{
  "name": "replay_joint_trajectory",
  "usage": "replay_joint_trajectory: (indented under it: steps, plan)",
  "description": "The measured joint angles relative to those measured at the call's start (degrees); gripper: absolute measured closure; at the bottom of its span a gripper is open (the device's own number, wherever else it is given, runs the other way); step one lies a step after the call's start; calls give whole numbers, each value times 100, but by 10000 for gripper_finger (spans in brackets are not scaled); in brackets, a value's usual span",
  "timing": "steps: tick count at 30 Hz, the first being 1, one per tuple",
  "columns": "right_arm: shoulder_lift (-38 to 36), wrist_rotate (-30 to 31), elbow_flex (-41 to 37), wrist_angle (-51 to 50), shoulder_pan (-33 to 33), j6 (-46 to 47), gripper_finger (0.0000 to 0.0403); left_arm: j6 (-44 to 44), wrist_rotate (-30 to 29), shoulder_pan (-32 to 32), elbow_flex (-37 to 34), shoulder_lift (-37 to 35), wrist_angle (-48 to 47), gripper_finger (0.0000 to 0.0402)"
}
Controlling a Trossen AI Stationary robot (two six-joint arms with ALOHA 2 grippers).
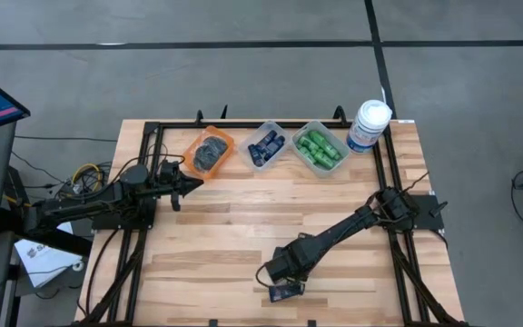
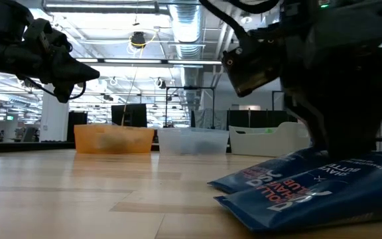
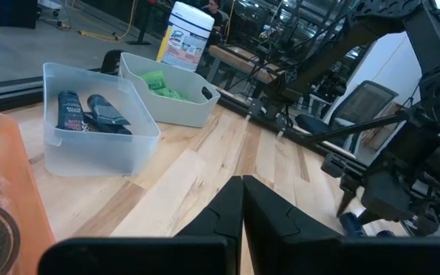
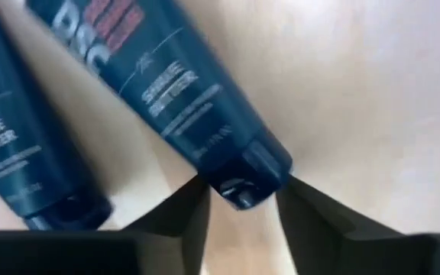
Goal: Pick & Place Travel size toiletries
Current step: Put the dark blue shave cream into the transparent bin
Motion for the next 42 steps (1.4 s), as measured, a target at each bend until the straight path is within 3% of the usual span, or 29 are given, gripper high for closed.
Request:
replay_joint_trajectory:
  steps: [7,10,20,28,42]
  plan:
    - [-2,16,226,-238,-91,-691,161,0,1,0,0,1,5,398]
    - [-4,20,226,-368,-89,-854,133,0,0,-1,0,1,13,398]
    - [-20,459,545,-826,-96,-1872,128,0,0,1,0,1,54,398]
    - [-26,470,770,-545,-150,-3052,128,0,0,0,0,1,95,398]
    - [-26,453,751,-209,-185,-3710,128,0,0,1,0,1,137,398]
